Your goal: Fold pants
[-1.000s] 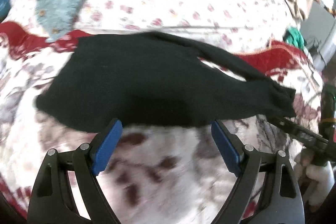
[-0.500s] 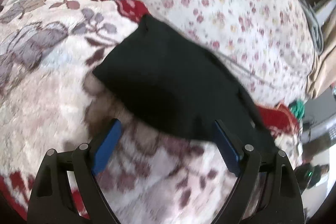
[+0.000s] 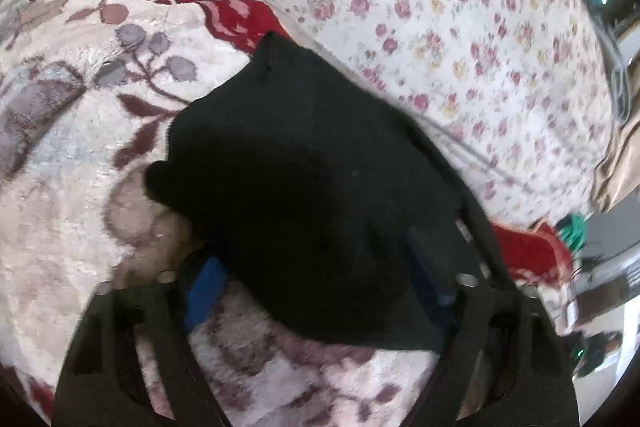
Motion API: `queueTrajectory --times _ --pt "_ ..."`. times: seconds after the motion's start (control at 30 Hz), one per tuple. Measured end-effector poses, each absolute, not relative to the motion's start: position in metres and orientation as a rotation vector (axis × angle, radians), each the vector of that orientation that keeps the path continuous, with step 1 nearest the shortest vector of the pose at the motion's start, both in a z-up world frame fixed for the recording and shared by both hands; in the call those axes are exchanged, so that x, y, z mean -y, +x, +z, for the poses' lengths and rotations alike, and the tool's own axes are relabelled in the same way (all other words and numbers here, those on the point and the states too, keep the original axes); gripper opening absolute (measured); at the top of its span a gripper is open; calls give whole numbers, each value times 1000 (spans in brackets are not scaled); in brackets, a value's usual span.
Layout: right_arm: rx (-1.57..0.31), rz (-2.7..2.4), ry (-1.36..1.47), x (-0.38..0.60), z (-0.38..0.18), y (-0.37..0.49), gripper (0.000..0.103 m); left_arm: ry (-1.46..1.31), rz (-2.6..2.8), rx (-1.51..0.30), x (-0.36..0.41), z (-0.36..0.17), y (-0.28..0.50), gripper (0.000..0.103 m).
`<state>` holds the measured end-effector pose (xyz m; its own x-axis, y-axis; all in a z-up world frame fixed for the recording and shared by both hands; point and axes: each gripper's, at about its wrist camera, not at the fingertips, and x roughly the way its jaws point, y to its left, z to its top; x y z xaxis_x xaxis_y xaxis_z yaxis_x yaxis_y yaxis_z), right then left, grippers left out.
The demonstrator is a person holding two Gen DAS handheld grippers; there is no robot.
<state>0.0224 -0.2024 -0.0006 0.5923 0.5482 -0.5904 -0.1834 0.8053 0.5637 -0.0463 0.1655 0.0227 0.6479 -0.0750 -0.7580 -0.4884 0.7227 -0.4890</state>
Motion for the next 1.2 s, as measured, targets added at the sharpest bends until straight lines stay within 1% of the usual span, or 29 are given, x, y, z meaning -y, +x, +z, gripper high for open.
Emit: queueTrajectory --times 0.03,0.07,0.1,0.13,0.3,0.57,0.73,0.87,1.0,1.1,1.17,1.2 --pt "-846 445 491 204 -3 24 25 -699 313 -872 -165 22 -46 37" --pt "-848 446 497 205 -3 24 21 -695 354 -882 -168 20 -48 26" --pt "-849 452 497 204 -3 23 15 -723 352 -880 -171 18 -49 19" --pt "-852 458 487 201 -2 22 12 -755 333 -873 -174 16 -51 14" --pt "-847 483 451 192 9 11 11 -719 281 -865 -170 22 -56 11" --pt "-827 544 448 184 35 -12 11 -660 244 -791 -173 60 -81 10" --pt "-851 620 489 169 40 -32 11 -633 278 -745 -194 81 -108 10" --pt "-882 693 463 143 41 -49 11 -624 317 -731 -216 90 -135 10" --pt "-920 757 438 116 33 -64 11 -611 372 -740 -231 84 -161 10" --pt "-962 775 410 100 19 -68 11 -623 391 -791 -239 64 -171 10" --pt "-1024 754 388 92 4 -67 11 -619 406 -844 -240 47 -171 11" --pt "-1071 738 370 87 -6 -64 11 -615 417 -866 -240 40 -172 13"
